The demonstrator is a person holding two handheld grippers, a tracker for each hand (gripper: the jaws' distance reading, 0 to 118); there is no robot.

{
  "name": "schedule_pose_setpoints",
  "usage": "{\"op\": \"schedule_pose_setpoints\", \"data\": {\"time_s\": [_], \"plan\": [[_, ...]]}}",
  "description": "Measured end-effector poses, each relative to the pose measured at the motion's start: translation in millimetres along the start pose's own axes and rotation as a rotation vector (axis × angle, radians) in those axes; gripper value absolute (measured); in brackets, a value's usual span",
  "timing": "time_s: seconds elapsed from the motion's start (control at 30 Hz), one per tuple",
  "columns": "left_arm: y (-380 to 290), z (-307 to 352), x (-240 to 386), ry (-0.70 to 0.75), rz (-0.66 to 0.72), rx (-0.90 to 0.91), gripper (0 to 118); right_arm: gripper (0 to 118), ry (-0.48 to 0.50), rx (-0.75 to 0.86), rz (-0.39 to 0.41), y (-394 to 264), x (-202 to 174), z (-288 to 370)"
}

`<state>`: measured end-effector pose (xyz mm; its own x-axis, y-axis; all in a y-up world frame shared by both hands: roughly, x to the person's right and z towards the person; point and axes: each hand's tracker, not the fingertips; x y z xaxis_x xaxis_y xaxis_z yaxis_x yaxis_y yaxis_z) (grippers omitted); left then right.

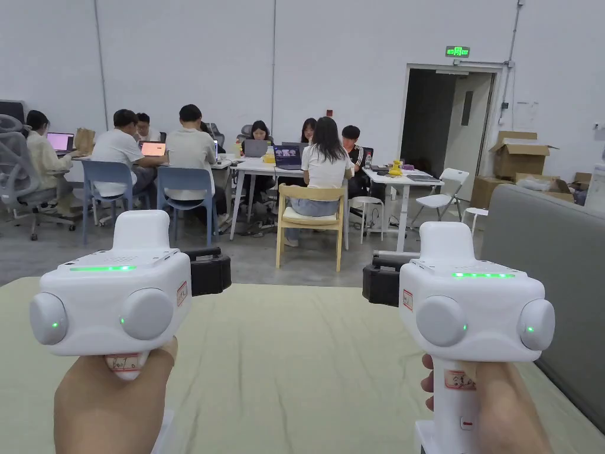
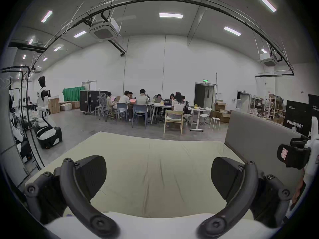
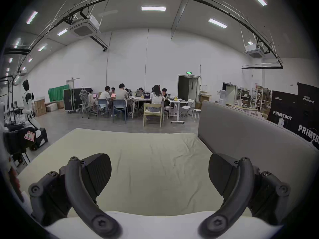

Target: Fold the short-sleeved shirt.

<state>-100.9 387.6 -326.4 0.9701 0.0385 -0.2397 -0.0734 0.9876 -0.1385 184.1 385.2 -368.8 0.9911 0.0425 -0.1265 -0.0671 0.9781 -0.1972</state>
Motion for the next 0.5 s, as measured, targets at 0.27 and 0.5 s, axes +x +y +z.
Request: {"op": "schedule_pose_setpoints", "data": {"time_s": [0.27,0.5], "plan": [[-1,5,1,0.000,-0.011,0.003,118,116,-0.016,0.012,0.014,0,-4,5],[-2,12,5,-0.002,-0.004,-0.005,118,116,-0.005,0.031,0.003,3,-4,11]]}}
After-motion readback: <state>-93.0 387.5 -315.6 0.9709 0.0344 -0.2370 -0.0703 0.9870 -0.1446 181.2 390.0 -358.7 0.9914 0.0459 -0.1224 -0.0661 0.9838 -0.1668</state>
